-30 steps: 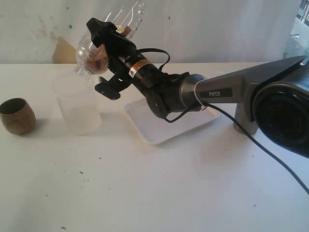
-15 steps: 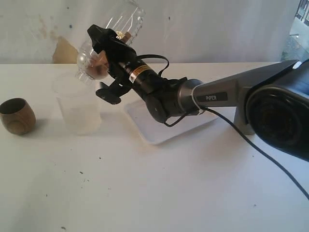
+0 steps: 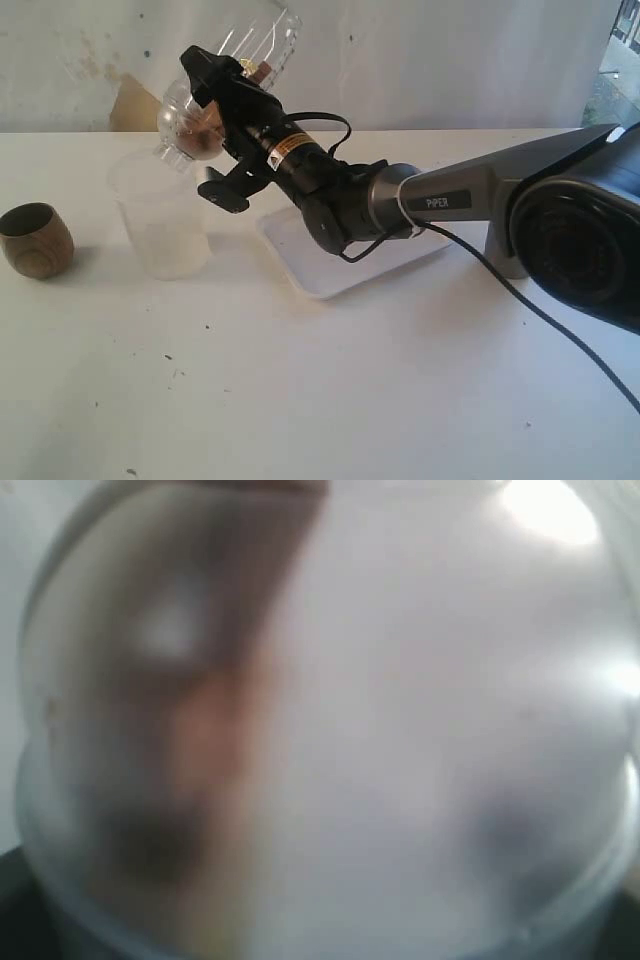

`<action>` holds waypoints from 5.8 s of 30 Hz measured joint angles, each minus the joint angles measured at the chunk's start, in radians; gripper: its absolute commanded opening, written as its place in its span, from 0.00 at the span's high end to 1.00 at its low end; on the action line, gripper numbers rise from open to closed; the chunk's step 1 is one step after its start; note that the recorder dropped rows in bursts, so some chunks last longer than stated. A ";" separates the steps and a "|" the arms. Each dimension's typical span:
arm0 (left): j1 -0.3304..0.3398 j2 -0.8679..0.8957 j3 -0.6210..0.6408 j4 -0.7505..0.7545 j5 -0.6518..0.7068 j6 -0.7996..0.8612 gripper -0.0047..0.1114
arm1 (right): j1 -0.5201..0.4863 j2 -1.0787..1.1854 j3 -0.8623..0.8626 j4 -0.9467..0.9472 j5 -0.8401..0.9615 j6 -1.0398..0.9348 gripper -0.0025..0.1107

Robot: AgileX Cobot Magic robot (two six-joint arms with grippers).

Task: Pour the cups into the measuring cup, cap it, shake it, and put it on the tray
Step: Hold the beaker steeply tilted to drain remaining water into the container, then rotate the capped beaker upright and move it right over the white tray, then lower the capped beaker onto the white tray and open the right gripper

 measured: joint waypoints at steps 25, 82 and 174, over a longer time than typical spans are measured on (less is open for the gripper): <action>0.000 0.000 0.000 0.000 0.000 0.000 0.96 | 0.000 0.000 0.000 0.000 -0.001 0.000 0.98; 0.000 0.000 0.000 0.000 0.000 0.000 0.96 | 0.067 -0.080 0.307 0.143 -0.267 1.089 0.98; 0.000 0.000 0.000 0.000 0.000 0.000 0.96 | 0.056 -0.264 0.460 0.655 0.135 1.737 0.17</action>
